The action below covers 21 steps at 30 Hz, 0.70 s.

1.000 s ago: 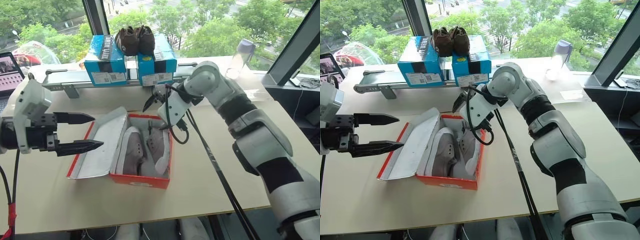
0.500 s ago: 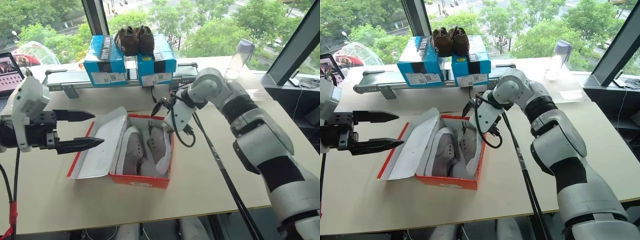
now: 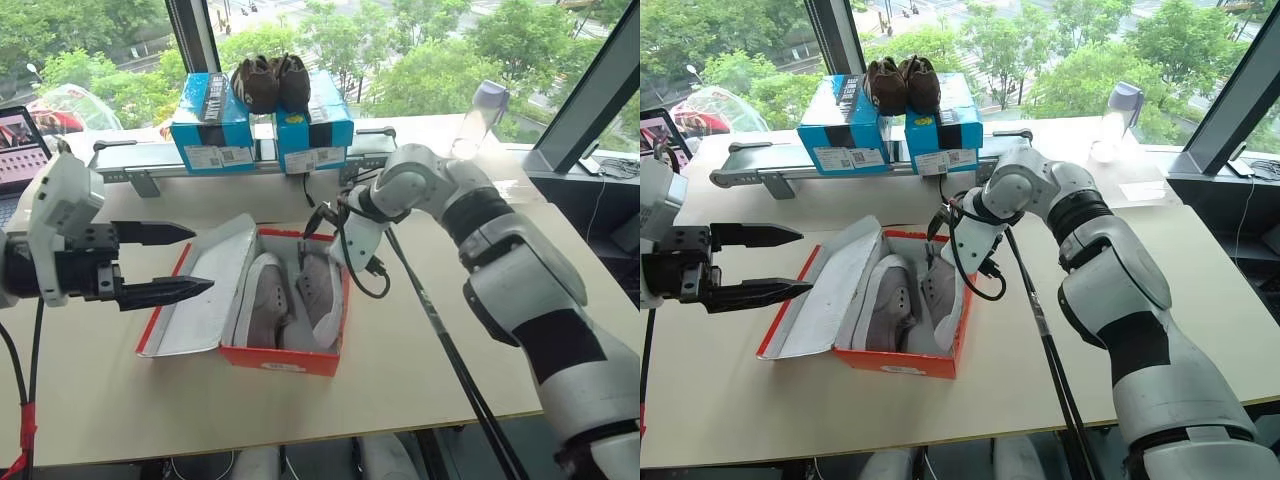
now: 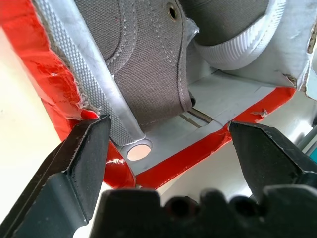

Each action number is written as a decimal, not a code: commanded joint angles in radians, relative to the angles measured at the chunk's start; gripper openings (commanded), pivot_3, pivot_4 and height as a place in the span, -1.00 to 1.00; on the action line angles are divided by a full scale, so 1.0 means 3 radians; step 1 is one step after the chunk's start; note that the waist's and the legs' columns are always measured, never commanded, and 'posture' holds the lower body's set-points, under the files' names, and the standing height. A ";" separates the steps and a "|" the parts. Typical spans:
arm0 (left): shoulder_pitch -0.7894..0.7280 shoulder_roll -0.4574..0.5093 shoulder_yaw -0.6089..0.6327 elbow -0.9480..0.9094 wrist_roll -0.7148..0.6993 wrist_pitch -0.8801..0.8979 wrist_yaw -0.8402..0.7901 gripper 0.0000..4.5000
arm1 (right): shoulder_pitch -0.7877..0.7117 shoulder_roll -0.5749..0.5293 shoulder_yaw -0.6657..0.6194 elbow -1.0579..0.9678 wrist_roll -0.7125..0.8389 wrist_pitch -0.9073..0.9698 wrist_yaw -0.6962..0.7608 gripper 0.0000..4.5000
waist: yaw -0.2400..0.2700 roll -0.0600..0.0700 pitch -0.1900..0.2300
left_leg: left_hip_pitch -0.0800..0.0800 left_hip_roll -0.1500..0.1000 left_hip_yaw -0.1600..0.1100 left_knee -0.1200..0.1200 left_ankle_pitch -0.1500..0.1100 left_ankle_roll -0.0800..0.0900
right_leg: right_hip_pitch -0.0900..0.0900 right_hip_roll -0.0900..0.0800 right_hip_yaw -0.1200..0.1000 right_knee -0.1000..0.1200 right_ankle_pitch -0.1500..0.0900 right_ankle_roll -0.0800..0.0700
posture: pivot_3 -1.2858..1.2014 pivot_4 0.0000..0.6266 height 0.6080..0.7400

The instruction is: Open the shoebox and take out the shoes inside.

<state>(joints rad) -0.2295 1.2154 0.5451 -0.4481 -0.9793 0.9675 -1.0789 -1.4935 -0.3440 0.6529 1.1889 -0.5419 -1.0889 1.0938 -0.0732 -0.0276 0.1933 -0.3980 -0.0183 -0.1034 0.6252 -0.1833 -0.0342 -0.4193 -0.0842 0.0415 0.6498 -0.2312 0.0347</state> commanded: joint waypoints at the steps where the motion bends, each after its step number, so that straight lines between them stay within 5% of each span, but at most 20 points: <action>1: -0.0053 0.0071 0.0112 -0.0070 -0.0051 0.0008 0.0029 1.00 | -0.0121 -0.0011 0.0056 0.0048 -0.0116 -0.0017 0.0006 0.98 | 0.0000 0.0000 0.0000 | 0.0000 0.0000 0.0000 0.0000 0.0000 0.0000 | 0.0000 0.0000 0.0000 0.0000 0.0000 0.0000 | 0.03 -0.52 1.00; 21: -0.0073 0.0052 0.0027 -0.0045 -0.0042 -0.0052 0.0047 1.00 | -0.0259 0.0033 -0.0338 -0.0059 0.0564 0.0154 0.0880 0.98 | 0.0000 0.0001 0.0001 | -0.0005 0.0000 0.0000 -0.0002 0.0000 -0.0001 | -0.0006 0.0000 0.0001 -0.0001 0.0000 -0.0001 | 0.03 -0.52 1.00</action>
<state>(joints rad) -0.2303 1.2171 0.5434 -0.4583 -0.9876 0.9664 -1.0638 -1.5370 -0.3337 0.5784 1.2026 -0.4070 -1.0523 1.3381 -0.0733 -0.0273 0.1935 -0.3994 -0.0183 -0.1034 0.6247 -0.1834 -0.0345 -0.4210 -0.0841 0.0417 0.6496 -0.2310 0.0344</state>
